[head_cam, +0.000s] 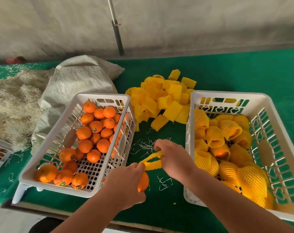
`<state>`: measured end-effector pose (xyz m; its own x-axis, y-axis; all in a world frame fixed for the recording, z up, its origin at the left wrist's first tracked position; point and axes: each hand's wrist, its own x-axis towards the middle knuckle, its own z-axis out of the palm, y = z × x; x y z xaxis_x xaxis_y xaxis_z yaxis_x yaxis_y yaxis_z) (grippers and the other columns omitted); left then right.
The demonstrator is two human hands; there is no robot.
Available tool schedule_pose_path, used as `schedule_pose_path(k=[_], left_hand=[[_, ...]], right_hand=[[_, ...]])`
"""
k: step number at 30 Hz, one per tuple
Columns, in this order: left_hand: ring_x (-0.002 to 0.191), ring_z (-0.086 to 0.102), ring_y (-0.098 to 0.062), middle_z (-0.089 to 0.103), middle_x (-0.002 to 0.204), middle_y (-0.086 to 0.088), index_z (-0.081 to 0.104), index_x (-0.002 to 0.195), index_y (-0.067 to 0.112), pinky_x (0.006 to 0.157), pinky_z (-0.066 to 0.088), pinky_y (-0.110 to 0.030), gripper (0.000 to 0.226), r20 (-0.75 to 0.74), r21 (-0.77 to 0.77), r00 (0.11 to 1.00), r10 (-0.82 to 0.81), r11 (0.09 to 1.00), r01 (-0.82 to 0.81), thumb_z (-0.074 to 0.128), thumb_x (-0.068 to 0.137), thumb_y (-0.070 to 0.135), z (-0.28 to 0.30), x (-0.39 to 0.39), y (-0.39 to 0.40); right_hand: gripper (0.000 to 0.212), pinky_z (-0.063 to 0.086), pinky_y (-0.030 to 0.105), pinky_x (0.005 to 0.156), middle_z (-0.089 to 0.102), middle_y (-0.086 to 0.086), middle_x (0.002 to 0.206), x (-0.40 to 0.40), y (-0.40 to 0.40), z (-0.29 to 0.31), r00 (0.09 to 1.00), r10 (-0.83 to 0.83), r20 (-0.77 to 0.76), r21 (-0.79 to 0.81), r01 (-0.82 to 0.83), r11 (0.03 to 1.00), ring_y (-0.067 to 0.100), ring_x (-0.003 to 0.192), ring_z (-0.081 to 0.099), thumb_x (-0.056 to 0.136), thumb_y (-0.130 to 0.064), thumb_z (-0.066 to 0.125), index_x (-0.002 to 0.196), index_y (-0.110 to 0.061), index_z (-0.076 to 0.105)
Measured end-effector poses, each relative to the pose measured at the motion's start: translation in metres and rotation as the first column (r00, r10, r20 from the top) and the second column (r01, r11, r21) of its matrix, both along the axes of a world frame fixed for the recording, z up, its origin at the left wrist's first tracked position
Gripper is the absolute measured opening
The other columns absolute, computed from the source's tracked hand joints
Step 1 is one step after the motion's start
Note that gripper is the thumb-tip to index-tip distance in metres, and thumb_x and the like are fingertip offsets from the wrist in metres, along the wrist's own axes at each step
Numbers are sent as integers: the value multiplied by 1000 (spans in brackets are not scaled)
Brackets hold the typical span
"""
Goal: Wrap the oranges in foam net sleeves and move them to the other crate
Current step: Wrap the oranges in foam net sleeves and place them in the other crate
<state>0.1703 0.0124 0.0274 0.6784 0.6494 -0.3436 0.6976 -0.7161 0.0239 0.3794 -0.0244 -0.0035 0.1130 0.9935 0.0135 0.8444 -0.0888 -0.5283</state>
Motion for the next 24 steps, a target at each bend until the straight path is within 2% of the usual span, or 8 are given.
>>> schedule_pose_path(k=[3,6,8,11,14,18,21,24], left_hand=[[92,59,-12,58,112,17,35,139,43,77,51,-32,81,-46,-14,995,87,996,-87,61,68,70,0,-16,9],[87,55,-7,56,104,22,42,133,45,75,49,-30,80,-14,-80,980,201,976,-201,55,60,77,4,-17,18],[83,61,-7,59,98,20,52,121,42,73,54,-28,71,62,-270,936,345,909,-317,61,59,75,11,-12,24],[75,76,-17,68,102,3,58,120,38,60,57,-23,58,62,-655,788,612,621,-431,76,68,54,24,-5,33],[78,78,-27,75,105,-15,57,128,29,61,56,-30,71,-37,-862,561,827,258,-437,76,63,49,28,-7,34],[66,63,-26,67,117,-22,54,133,18,51,50,-30,73,-254,-965,168,952,-238,-113,82,70,42,26,-5,34],[64,63,-22,72,116,-17,56,136,9,45,53,-27,70,-394,-912,2,919,-391,123,73,79,45,24,8,25],[69,68,-25,72,109,-20,57,136,5,48,57,-29,72,-414,-892,-117,903,-376,249,77,76,41,19,21,15]], right_hand=[[49,23,17,50,53,-3,121,17,-4,-1,991,131,19,13,-131,991,5,56,45,84,7,65,112,-29,46],[64,28,14,49,38,0,145,11,-13,-2,919,375,122,37,-382,923,4,57,48,76,7,74,120,-31,47],[78,39,17,47,31,5,155,2,-18,-2,874,453,175,15,-462,887,6,61,51,69,2,83,127,-37,48],[84,42,19,49,25,9,162,-1,-17,2,863,455,217,3,-467,884,13,63,58,68,-5,87,134,-41,48],[66,26,15,49,28,9,163,6,-14,10,878,407,253,-9,-419,908,10,58,49,73,-7,85,125,-38,57],[38,39,22,55,24,9,167,2,-19,12,879,414,235,-110,-399,910,13,66,62,85,-11,77,116,-30,70],[19,45,30,59,20,14,170,-12,-24,9,874,418,248,-160,-388,908,21,73,67,89,-10,72,105,-20,71],[22,53,36,62,26,16,166,-29,-29,1,879,421,225,-180,-387,904,25,68,65,91,-5,66,111,-13,67]])
